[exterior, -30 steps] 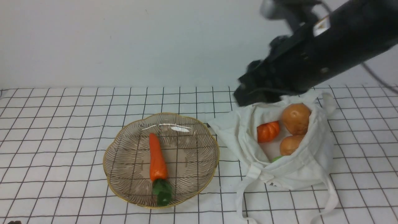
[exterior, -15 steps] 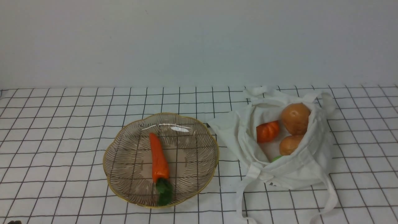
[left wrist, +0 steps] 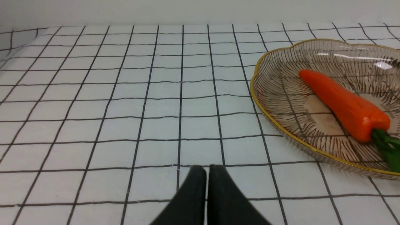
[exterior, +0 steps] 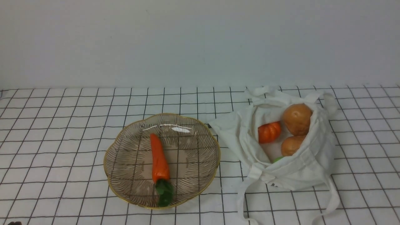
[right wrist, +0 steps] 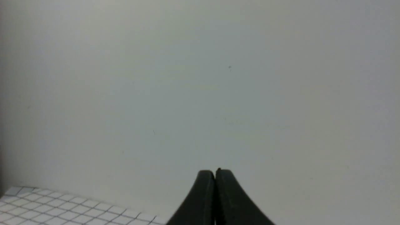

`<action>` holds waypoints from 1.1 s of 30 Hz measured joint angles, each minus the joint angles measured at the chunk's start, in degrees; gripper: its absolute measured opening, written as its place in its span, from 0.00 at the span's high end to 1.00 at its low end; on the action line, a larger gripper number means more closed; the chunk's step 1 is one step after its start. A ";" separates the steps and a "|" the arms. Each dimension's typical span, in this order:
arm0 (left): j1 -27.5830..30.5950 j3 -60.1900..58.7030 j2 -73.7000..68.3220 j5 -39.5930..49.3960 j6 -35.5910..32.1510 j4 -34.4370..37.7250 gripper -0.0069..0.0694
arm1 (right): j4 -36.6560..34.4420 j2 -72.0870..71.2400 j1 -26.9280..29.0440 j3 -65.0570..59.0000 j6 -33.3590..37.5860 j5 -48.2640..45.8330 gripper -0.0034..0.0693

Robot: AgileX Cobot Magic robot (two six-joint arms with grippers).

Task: Take vegetables from bag on white checkered tablecloth place on plate.

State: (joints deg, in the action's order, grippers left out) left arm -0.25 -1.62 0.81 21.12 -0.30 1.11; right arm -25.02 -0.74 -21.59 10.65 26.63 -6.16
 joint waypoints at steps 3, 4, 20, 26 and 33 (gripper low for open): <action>0.00 0.00 0.00 0.00 0.00 0.00 0.92 | 0.00 0.00 0.00 -1.24 1.05 -0.13 0.97; 0.00 0.00 0.00 0.00 0.00 0.00 0.92 | 0.00 0.00 0.00 -1.55 1.24 -0.28 0.97; 0.00 0.00 0.00 0.00 0.00 0.00 0.92 | 19.89 0.00 5.38 -8.33 -17.89 -1.96 0.97; 0.00 0.00 0.00 0.00 0.00 0.00 0.92 | 26.69 0.00 15.03 -11.64 -27.15 -9.98 0.97; 0.00 0.00 0.00 0.00 0.00 0.00 0.92 | 27.15 0.00 16.57 -12.37 -27.65 -12.68 0.97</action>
State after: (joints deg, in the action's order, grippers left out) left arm -0.25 -1.62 0.81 21.12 -0.30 1.11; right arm 2.13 -0.74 -5.01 -1.72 -1.02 -18.84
